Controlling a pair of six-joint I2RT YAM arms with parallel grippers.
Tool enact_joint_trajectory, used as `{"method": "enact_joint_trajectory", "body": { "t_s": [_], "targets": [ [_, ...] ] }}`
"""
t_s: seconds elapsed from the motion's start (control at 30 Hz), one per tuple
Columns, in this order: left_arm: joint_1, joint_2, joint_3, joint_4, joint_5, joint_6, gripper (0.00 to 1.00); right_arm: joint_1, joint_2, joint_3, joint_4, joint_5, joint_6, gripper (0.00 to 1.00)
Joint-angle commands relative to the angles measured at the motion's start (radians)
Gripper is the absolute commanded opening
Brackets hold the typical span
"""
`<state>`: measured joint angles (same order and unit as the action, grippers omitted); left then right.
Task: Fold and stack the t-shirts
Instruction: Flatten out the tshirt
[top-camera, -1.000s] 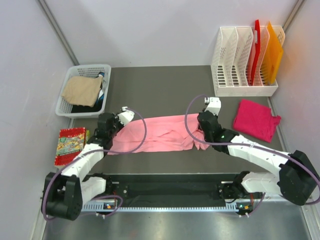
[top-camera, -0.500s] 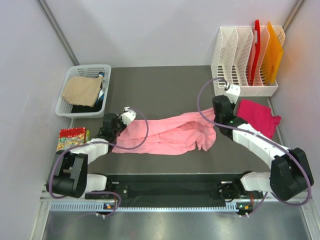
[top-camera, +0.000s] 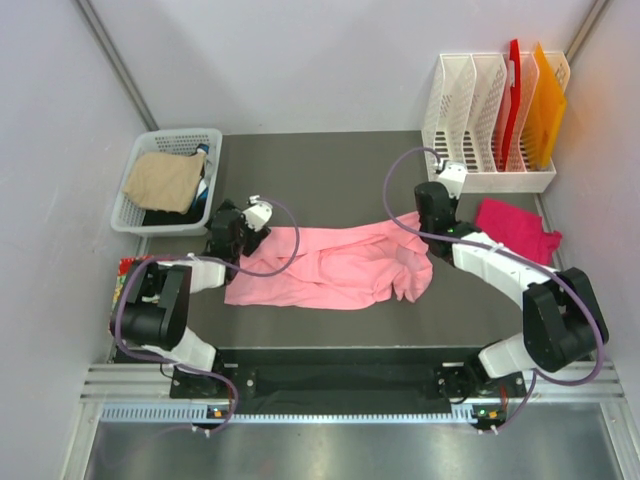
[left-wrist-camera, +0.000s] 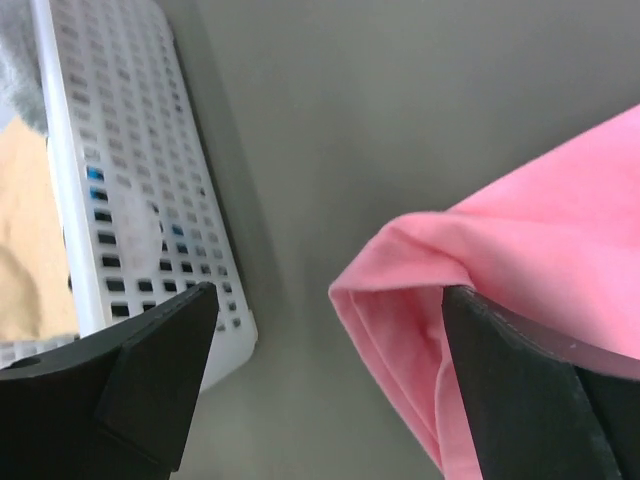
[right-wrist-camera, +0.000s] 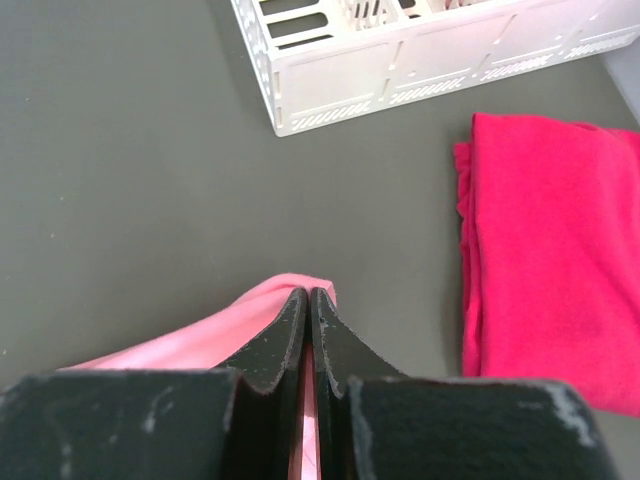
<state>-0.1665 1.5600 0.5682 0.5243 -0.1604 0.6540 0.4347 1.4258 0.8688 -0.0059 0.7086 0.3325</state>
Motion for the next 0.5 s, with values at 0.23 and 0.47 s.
{"method": "enact_joint_trajectory", "body": {
  "t_s": [0.23,0.47],
  "targets": [
    [0.010,-0.333,-0.145,-0.156,0.100,-0.031,0.99,0.044,-0.030,0.004,0.052,0.000,-0.020,0.00],
    [0.010,-0.358,-0.160,-0.244,0.151,-0.051,0.88,0.059,-0.030,0.004,0.052,0.008,-0.020,0.00]
  ]
}}
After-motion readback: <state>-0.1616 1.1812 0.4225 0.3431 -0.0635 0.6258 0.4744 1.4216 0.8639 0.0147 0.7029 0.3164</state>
